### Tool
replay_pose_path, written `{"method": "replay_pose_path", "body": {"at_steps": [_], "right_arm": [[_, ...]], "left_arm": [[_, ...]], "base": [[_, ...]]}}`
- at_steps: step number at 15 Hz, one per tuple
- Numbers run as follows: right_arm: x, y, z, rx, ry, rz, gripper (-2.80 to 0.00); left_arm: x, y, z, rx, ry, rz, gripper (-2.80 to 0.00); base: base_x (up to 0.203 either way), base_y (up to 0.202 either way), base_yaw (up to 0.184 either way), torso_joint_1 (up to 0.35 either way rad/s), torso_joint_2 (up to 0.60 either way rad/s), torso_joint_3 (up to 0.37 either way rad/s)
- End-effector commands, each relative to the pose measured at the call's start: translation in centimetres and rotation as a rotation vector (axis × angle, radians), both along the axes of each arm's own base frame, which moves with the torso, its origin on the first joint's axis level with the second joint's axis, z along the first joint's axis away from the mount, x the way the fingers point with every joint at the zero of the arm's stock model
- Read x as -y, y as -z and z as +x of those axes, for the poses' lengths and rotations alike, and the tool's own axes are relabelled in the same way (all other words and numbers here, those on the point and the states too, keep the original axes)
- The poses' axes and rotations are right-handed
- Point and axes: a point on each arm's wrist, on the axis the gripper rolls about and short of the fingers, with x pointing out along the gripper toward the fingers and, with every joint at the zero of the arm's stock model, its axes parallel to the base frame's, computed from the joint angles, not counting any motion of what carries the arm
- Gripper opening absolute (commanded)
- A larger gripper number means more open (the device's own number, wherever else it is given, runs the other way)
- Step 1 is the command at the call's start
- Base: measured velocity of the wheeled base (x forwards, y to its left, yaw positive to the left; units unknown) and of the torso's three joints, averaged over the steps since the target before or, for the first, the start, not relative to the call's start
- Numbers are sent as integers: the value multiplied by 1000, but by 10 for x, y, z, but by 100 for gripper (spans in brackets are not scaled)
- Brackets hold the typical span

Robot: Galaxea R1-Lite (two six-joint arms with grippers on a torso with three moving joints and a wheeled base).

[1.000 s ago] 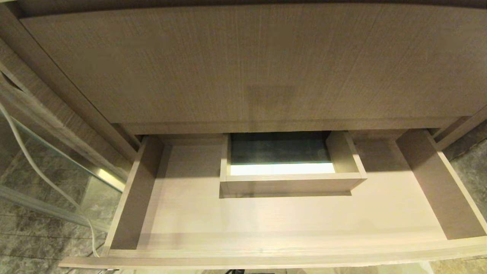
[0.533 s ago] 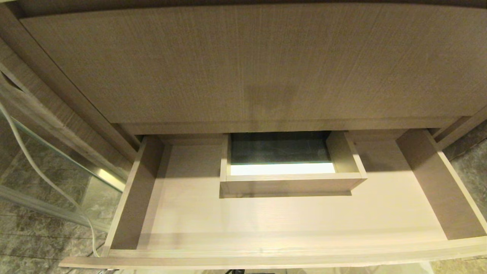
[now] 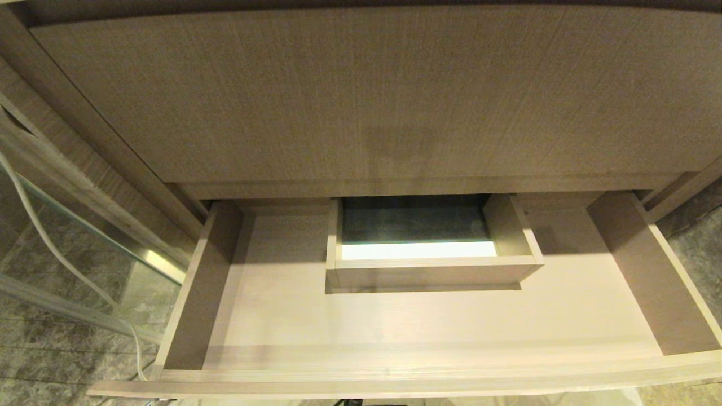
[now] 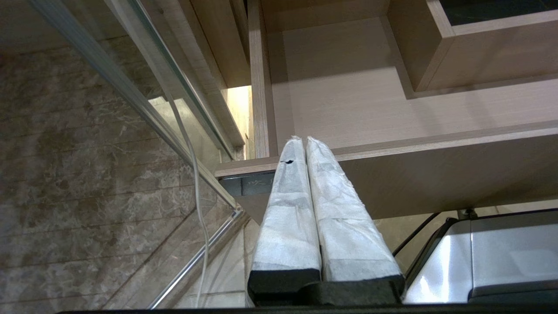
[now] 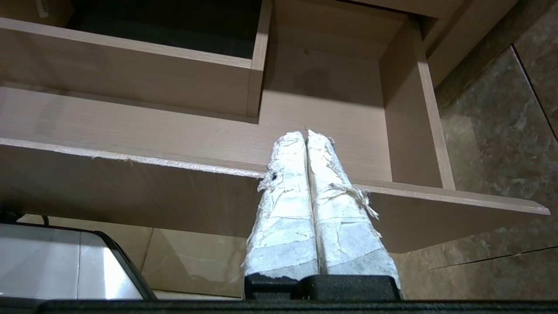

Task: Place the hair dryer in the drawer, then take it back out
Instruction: Pick up the hairdryer

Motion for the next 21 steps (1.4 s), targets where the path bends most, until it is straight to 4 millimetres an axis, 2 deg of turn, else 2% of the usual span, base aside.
{"method": "replay_pose_path", "body": {"at_steps": [1, 5, 12, 17, 21], "right_arm": [[0, 0, 0, -4, -1, 24, -280], [0, 2, 0, -23, -11, 207, -280], [0, 7, 0, -72, -15, 157, -280], [0, 7, 0, -73, -15, 154, -280], [0, 7, 0, -72, -15, 155, -280]], "left_arm": [[0, 0, 0, -1, 0, 6, -280], [0, 0, 0, 0, 0, 19, -280], [0, -1, 0, 7, 15, 45, -280], [0, -1, 0, 7, 15, 45, -280], [0, -1, 0, 7, 15, 45, -280]], "base": [[0, 0, 0, 0, 0, 0], [0, 0, 0, 0, 0, 0], [0, 0, 0, 0, 0, 0], [144, 0, 2, 2, 3, 2], [13, 0, 0, 1, 3, 1]]}}
